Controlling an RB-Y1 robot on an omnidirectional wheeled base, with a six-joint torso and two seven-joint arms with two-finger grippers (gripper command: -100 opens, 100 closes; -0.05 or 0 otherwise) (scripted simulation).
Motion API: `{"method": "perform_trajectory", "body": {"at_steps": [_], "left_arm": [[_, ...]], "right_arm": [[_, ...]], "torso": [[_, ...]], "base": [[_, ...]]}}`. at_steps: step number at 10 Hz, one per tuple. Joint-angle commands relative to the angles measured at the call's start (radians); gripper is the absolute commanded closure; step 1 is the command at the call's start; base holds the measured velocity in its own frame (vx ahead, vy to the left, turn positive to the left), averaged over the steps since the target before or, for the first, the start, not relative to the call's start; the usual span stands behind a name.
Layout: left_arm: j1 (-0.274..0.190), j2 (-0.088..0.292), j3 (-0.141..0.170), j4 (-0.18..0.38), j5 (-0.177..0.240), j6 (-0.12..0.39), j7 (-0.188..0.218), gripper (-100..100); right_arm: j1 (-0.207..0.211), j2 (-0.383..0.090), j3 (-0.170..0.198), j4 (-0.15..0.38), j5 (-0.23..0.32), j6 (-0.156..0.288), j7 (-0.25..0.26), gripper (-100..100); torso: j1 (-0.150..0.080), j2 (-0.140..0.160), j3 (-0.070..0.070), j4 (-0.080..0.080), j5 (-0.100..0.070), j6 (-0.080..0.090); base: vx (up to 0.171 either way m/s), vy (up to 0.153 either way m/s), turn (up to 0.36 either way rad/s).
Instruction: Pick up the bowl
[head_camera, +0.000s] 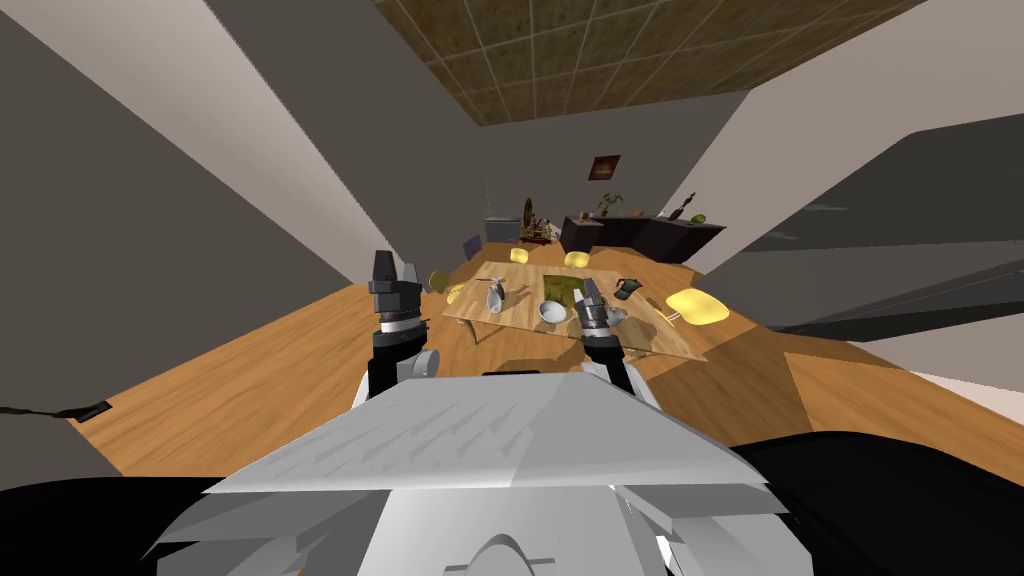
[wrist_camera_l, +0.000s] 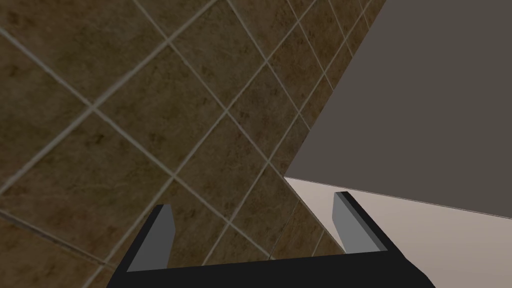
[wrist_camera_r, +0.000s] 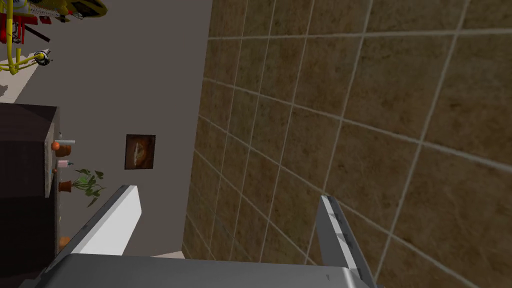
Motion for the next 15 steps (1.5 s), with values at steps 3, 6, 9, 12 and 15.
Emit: {"method": "perform_trajectory", "body": {"at_steps": [3, 6, 9, 12, 15], "left_arm": [[0.000, 0.000, 0.000, 0.000, 0.000, 0.000, 0.000, 0], [0.000, 0.000, 0.000, 0.000, 0.000, 0.000, 0.000, 0], [0.000, 0.000, 0.000, 0.000, 0.000, 0.000, 0.000, 0], [0.000, 0.000, 0.000, 0.000, 0.000, 0.000, 0.000, 0], [0.000, 0.000, 0.000, 0.000, 0.000, 0.000, 0.000, 0]], "right_arm": [[0.029, -0.079, 0.016, 0.107, 0.110, 0.035, -0.027, -100], [0.041, -0.096, 0.023, 0.143, 0.168, 0.046, -0.033, -100], [0.067, -0.132, 0.037, 0.217, 0.251, 0.069, -0.044, -100], [0.081, -0.151, 0.044, 0.269, 0.299, 0.081, -0.050, -100], [0.110, -0.194, 0.056, 0.364, 0.389, 0.105, -0.062, -100]], "torso": [[0.004, 0.000, 0.000, 0.000, 0.001, 0.000], [-0.002, -0.004, -0.002, -0.001, 0.000, 0.000], [-0.004, -0.005, -0.003, -0.001, -0.001, 0.000], [-0.003, -0.005, -0.003, -0.001, -0.001, 0.000], [0.000, -0.006, -0.003, -0.001, 0.000, 0.000]], "base": [[-0.097, 0.205, 0.021], [-0.030, 0.113, 0.022], [-0.023, 0.111, 0.046], [-0.024, 0.097, 0.043], [-0.012, 0.140, 0.092]]}}
